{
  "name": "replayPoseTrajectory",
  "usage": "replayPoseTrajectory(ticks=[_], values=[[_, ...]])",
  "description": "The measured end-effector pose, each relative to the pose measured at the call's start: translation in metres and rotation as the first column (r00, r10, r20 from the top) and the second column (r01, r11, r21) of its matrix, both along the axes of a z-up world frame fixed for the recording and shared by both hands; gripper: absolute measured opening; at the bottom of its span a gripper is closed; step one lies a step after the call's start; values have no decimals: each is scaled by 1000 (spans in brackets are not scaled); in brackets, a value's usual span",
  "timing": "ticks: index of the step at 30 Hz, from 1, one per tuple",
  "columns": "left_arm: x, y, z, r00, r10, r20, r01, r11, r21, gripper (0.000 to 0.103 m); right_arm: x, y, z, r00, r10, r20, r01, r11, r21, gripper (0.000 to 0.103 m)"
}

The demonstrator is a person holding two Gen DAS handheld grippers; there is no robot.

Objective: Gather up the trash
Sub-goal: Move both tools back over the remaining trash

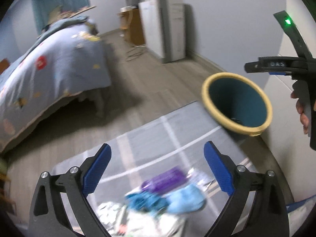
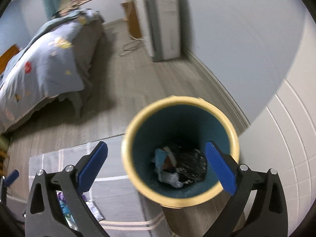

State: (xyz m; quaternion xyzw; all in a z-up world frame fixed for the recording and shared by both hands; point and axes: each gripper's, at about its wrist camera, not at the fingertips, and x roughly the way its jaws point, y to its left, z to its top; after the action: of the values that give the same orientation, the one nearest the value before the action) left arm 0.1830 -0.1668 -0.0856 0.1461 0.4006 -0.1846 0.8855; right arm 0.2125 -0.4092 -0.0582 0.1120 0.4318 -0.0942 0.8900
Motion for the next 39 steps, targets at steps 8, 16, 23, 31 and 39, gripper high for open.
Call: replayPoseTrajectory(ticks=[8, 16, 23, 31, 39], values=[[-32, 73, 12, 993, 120, 3, -120, 993, -10, 94, 3, 67, 6, 990, 138, -31, -139, 990, -33, 97], [-42, 135, -8, 971, 233, -50, -235, 971, -43, 94, -4, 126, -11, 964, 251, -84, -251, 968, 7, 97], [-28, 176, -37, 931, 338, -139, -346, 938, -36, 94, -5, 156, -47, 930, 317, -184, -324, 946, -9, 97], [-20, 180, -61, 915, 340, -215, -353, 935, -25, 94, 2, 172, -78, 898, 346, -274, -364, 931, -17, 97], [-23, 158, -71, 937, 266, -225, -268, 963, 20, 94, 7, 164, -117, 862, 325, -390, -327, 943, 63, 64]])
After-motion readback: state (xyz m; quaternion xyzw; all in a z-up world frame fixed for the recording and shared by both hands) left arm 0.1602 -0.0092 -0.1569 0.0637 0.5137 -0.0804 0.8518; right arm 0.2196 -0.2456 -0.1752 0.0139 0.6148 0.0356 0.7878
